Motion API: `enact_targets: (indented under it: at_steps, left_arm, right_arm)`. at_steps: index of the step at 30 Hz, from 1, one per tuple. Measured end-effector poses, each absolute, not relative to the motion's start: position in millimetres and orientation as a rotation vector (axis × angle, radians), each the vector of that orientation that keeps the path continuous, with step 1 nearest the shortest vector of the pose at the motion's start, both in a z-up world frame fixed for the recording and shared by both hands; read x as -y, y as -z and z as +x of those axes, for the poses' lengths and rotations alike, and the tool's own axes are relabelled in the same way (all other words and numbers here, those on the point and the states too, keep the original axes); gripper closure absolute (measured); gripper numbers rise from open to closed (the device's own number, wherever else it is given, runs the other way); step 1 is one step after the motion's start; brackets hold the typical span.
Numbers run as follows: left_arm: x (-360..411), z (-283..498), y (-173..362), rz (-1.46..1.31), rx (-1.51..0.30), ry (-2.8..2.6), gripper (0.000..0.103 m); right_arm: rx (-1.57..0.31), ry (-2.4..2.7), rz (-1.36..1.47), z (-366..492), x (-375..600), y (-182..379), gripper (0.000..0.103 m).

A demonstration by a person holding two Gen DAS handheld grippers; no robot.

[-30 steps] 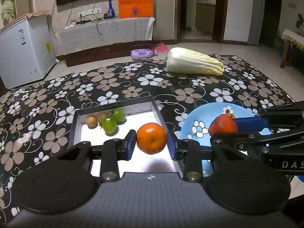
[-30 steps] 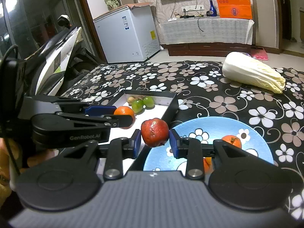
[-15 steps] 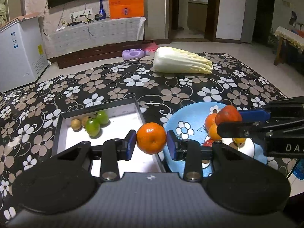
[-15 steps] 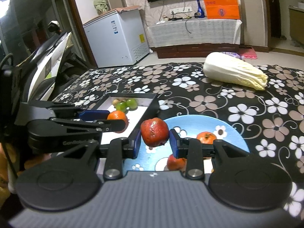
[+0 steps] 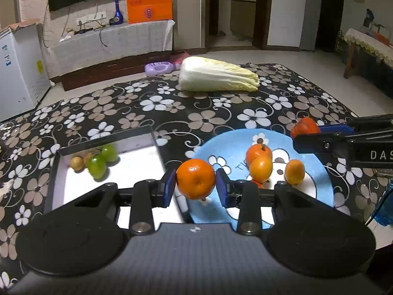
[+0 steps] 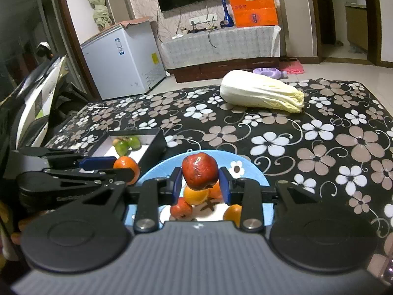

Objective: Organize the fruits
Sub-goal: 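Carry the orange and red fruit in both tools over the blue plate, then lower the orange with the left tool while the right tool sets down the red fruit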

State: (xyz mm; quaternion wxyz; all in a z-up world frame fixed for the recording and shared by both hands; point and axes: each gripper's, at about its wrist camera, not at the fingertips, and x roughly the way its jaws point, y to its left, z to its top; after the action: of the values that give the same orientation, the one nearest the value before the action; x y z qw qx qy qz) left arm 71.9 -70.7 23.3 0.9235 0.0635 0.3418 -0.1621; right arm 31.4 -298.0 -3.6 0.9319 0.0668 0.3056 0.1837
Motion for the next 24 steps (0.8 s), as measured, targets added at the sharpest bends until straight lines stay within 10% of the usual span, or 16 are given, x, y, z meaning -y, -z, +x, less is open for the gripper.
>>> enact_targets:
  at_steps: [24]
  left_arm:
    - [105, 107, 8, 0.126, -0.757, 0.324, 0.062]
  right_arm:
    - [-0.736, -0.465, 0.061, 28, 292, 18, 0.067]
